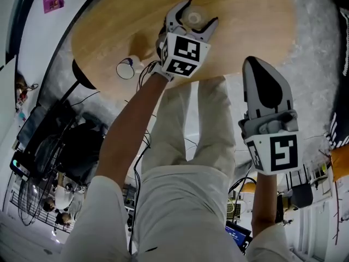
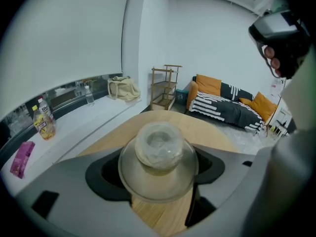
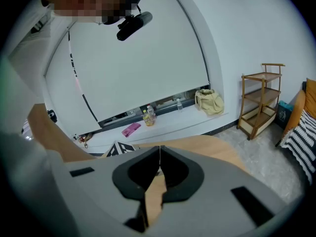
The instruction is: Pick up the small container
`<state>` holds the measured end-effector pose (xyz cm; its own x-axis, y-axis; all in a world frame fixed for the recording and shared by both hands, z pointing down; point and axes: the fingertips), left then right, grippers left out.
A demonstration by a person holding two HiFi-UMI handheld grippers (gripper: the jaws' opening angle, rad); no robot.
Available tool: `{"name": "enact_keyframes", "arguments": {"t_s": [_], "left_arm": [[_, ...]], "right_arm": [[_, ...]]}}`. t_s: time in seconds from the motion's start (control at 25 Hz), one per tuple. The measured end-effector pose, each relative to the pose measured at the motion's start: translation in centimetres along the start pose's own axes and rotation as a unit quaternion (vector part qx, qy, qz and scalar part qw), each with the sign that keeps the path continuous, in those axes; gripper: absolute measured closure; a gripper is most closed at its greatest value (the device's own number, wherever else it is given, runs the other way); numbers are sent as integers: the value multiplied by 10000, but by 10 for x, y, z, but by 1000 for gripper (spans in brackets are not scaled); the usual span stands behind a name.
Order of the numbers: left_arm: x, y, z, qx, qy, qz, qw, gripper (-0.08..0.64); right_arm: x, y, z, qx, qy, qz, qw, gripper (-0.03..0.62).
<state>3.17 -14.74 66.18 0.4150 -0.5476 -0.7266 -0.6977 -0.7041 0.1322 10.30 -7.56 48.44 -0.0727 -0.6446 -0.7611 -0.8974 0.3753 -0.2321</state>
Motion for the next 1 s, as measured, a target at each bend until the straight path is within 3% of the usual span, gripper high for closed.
{"name": "enact_keyframes", "arguments": {"t_s": [1.0], "left_arm": [[49, -18, 135, 84, -271, -61, 9996, 225]], "right_arm": [[57, 57, 68, -392, -580, 388, 9968, 581]]}}
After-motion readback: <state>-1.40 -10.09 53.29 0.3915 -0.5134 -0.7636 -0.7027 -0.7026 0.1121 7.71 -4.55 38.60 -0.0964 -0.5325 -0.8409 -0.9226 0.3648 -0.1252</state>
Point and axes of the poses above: the fingertips, and each gripper's own axes: z backward along the fingers, y to its left, x out of its top, and after that the axes turned 7 degrees about -x, right-handed
